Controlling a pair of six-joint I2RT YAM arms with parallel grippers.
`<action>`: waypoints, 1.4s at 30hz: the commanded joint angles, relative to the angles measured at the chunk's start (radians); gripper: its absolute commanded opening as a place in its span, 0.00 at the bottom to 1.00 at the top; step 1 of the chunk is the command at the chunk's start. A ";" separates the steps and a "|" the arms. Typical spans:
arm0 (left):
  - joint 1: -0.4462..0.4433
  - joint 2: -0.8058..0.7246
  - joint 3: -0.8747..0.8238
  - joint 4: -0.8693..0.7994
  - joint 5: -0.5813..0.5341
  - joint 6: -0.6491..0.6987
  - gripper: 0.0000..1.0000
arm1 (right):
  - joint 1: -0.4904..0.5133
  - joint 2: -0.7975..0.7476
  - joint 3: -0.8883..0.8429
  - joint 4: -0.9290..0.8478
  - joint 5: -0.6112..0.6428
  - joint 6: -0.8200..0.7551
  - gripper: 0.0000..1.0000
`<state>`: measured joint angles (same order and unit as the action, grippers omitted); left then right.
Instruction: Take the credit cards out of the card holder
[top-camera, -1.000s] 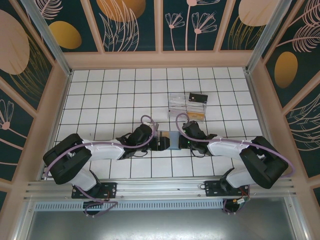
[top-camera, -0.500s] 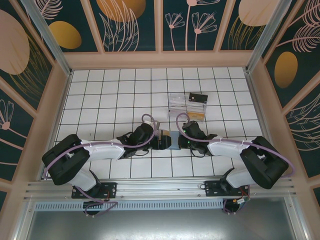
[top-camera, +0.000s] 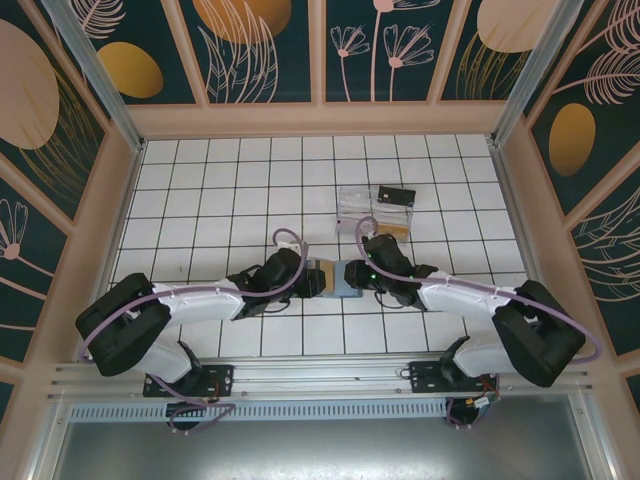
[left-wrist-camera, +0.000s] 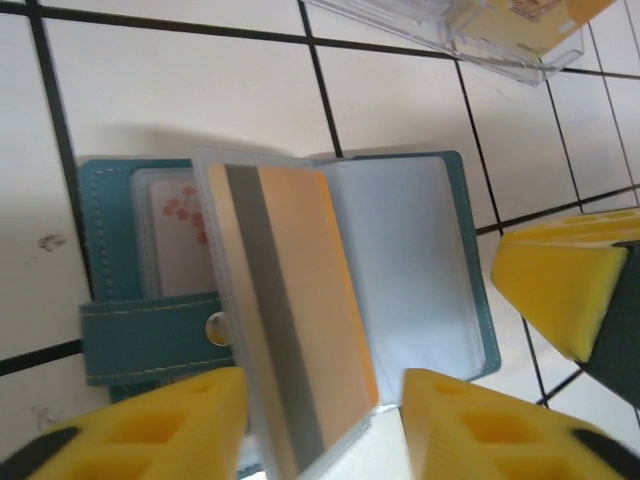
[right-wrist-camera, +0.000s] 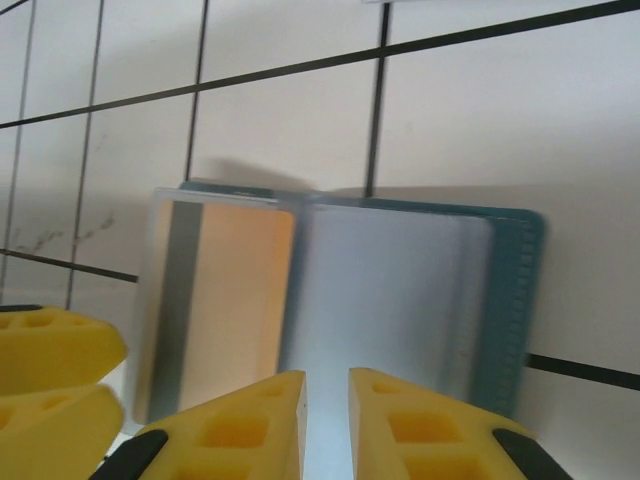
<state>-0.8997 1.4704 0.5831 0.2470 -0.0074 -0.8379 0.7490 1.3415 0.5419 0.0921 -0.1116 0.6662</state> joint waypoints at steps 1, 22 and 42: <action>0.016 0.008 -0.003 -0.045 -0.058 0.005 0.39 | 0.010 0.054 0.032 0.093 -0.093 0.072 0.21; 0.022 0.126 0.012 0.026 0.021 0.036 0.16 | 0.020 0.240 0.107 0.122 -0.168 0.162 0.19; 0.022 0.117 -0.003 -0.011 -0.008 0.013 0.14 | 0.000 0.240 0.060 0.151 -0.175 0.177 0.00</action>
<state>-0.8822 1.5848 0.5835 0.2790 -0.0071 -0.8165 0.7578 1.5887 0.6201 0.2142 -0.2714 0.8410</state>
